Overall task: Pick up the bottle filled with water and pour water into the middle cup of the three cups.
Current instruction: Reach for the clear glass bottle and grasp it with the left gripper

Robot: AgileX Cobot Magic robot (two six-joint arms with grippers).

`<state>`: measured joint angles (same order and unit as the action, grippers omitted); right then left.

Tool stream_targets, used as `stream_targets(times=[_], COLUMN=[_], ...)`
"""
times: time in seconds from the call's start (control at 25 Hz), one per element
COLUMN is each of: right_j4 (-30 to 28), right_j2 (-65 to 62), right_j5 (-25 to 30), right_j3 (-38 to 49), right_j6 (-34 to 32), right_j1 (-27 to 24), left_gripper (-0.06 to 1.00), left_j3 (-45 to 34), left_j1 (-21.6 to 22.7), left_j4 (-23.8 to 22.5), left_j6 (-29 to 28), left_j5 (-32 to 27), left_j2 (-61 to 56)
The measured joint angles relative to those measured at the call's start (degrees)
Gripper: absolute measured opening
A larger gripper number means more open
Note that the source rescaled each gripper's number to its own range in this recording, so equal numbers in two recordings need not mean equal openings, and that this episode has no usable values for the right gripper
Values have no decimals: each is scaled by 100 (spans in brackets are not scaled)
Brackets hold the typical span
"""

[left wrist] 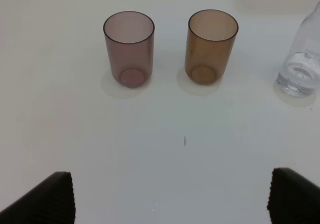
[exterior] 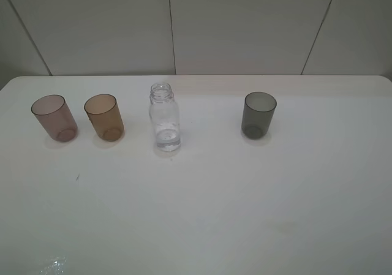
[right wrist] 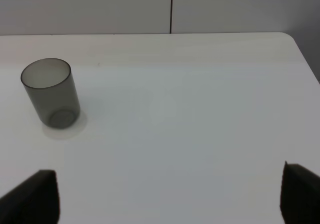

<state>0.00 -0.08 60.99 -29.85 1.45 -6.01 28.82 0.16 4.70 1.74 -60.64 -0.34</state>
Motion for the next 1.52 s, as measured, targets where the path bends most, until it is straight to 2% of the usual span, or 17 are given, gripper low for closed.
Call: stream_targets(times=[1.16, 1.4, 1.52], right_j4=[0, 0, 0], right_j2=[0, 0, 0], right_j5=[0, 0, 0], right_j3=[0, 0, 0], right_j6=[0, 0, 0], right_j1=[0, 0, 0], left_gripper=[100, 100, 100], left_j3=[0, 38, 127], left_j1=[0, -414, -530], left_j4=[0, 0, 124], left_j6=[0, -26, -44], left_j5=[0, 14, 343], left_j2=[0, 83, 354])
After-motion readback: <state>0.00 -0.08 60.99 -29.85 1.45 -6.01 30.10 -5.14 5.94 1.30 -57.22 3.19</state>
